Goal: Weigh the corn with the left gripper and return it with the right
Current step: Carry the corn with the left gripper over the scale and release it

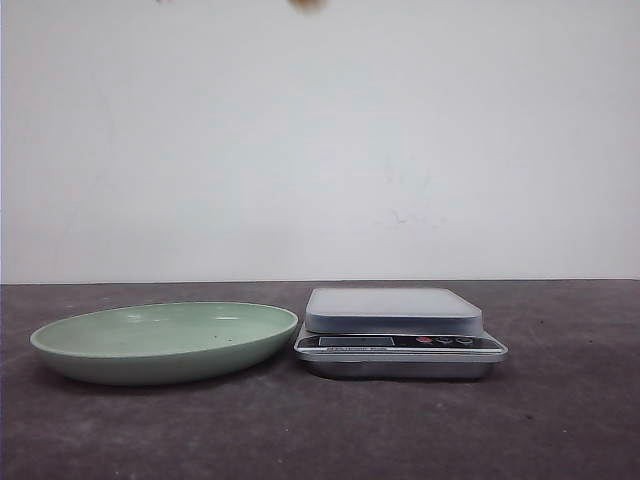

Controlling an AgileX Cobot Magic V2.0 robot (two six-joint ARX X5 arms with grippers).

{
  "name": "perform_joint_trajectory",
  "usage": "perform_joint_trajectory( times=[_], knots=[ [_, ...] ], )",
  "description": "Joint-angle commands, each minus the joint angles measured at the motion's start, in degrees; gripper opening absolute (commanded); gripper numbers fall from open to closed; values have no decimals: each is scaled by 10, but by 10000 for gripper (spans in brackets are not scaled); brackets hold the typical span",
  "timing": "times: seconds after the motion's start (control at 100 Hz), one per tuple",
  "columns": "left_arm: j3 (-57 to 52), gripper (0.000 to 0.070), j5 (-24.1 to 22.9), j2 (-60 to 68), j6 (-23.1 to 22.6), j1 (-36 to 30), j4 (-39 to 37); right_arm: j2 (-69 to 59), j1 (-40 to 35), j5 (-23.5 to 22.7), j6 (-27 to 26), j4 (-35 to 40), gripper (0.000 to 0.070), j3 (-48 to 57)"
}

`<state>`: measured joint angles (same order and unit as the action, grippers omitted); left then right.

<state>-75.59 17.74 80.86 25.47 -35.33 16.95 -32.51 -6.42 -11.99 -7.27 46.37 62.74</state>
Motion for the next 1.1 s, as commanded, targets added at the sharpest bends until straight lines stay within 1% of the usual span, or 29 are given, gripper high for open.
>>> perform_joint_trajectory(
  times=[0.0,0.14,0.37,0.45,0.66,0.73,0.77,0.89,0.95,1.02,1.09],
  knots=[
    [-6,0,-1,48,36,-9,-3,-3,-5,-1,2,-7,572,6],
    [-6,1,13,142,75,-20,-3,-3,-11,0,2,-4,572,6],
    [-6,1,80,260,127,-38,-2,-3,-13,0,2,16,572,6],
    [-6,1,96,283,131,-42,2,-3,-13,0,2,25,572,6],
    [-6,7,89,300,132,-49,6,-3,-13,0,2,45,572,6],
    [-6,52,89,300,134,-49,4,-3,-13,0,2,47,572,6],
    [-6,97,89,300,139,-48,5,-3,-13,0,2,47,572,6],
    [-6,355,98,300,148,-44,8,-3,-13,0,2,47,572,6],
    [-7,434,104,299,148,-44,12,-3,-13,0,3,47,572,6],
    [-9,486,113,298,147,-44,16,-3,-13,0,5,47,572,6],
    [-9,495,117,292,147,-44,19,-3,-13,2,7,47,572,6]
  ],
)
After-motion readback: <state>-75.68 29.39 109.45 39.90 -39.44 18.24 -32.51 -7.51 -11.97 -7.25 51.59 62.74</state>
